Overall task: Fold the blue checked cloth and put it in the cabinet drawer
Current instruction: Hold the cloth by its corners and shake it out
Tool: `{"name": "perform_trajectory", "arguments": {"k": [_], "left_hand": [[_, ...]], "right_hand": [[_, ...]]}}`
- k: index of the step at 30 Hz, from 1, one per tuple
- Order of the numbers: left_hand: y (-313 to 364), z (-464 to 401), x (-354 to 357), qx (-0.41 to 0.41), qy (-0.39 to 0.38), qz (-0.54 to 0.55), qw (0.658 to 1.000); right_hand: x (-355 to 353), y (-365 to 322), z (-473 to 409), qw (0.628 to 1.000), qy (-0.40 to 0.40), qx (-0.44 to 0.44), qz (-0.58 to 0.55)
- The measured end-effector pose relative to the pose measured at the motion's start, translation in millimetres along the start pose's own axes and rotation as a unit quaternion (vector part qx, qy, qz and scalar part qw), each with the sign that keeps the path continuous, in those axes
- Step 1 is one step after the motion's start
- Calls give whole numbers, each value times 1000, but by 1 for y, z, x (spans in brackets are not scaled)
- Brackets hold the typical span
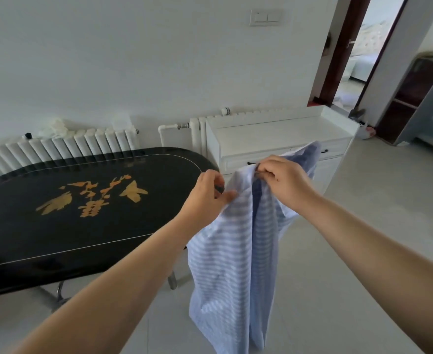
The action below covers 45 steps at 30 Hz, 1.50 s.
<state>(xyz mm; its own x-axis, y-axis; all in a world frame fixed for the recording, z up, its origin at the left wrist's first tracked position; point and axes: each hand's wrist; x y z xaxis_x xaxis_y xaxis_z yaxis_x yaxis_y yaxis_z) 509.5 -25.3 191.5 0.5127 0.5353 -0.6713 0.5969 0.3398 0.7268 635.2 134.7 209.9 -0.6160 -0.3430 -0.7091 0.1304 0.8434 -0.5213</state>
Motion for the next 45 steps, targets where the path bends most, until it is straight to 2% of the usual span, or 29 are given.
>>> {"name": "perform_trajectory", "arguments": {"k": [3, 6, 8, 11, 13, 15, 18, 20, 22, 26, 28, 29, 31, 32, 34, 35, 36, 37, 38, 39, 41, 42, 43, 45], "left_hand": [[-14, 10, 17, -41, -76, 39, 995], [-15, 11, 25, -15, -159, -54, 986], [-14, 12, 31, -16, -162, -117, 980], [-23, 14, 44, -49, -210, -147, 965], [-37, 15, 46, -37, -249, -169, 953], [-50, 11, 36, -6, -217, -205, 954], [-47, -3, -6, -3, -85, -175, 981], [-33, -11, -41, 45, -22, -178, 983], [-14, -11, -70, 154, 12, -252, 955], [21, -6, -98, 321, 67, -452, 830], [28, -11, -113, 360, 97, -499, 783], [32, -14, -119, 347, 94, -512, 780], [33, -18, -125, 267, 49, -508, 817], [34, -17, -126, 217, 8, -472, 855], [36, -9, -123, 128, -115, -315, 933], [37, -5, -122, 96, -169, -229, 954], [37, -1, -121, 78, -204, -177, 960], [39, 2, -119, 79, -222, -169, 957], [40, 4, -116, 113, -204, -208, 950], [40, 3, -115, 182, -142, -298, 926], [38, -3, -112, 330, 45, -474, 815], [39, -7, -113, 344, 96, -504, 786], [35, -14, -115, 325, 120, -520, 781], [25, -25, -119, 177, 105, -559, 803]], "right_hand": [[-6, -8, -1, 1000, 11, -18, -9], [-9, -18, -2, 999, 13, -41, -18], [-9, -18, -4, 998, 30, -44, -35], [-12, -10, -7, 995, 78, -40, -42], [-16, 0, -8, 994, 95, -31, -37], [-19, 14, -9, 995, 94, -18, -21], [-25, 47, -7, 995, 91, 33, -3], [-29, 67, -2, 994, 91, 66, 2], [-32, 79, -1, 994, 83, 70, 14], [-36, 82, -10, 993, 10, 59, 99], [-39, 81, -14, 989, -14, 30, 147], [-40, 80, -16, 986, -19, 19, 165], [-41, 79, -18, 983, -23, 11, 180], [-41, 78, -19, 984, -20, 14, 178], [-39, 78, -19, 985, -4, 24, 170], [-38, 78, -19, 985, 3, 27, 168], [-37, 78, -18, 985, 7, 32, 167], [-37, 78, -18, 985, 7, 40, 166], [-37, 78, -18, 985, 3, 50, 167], [-38, 78, -19, 983, -4, 59, 171], [-42, 77, -22, 982, -13, 67, 179], [-44, 76, -22, 983, -8, 67, 172], [-45, 74, -22, 985, 0, 66, 157], [-44, 65, -17, 989, 7, 56, 135]]}}
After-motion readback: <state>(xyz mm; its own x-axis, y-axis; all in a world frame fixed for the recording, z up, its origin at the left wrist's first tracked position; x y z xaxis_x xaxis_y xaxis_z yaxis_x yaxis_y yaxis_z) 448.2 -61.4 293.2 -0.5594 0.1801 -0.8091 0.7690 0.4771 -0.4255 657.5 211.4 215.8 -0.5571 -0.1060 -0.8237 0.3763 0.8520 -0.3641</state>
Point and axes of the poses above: each hand's wrist, its own z-axis away from the middle knuckle, its own x-axis out of the palm, y = z × x, and after that the axes turned 7 degrees about -z, right-handed
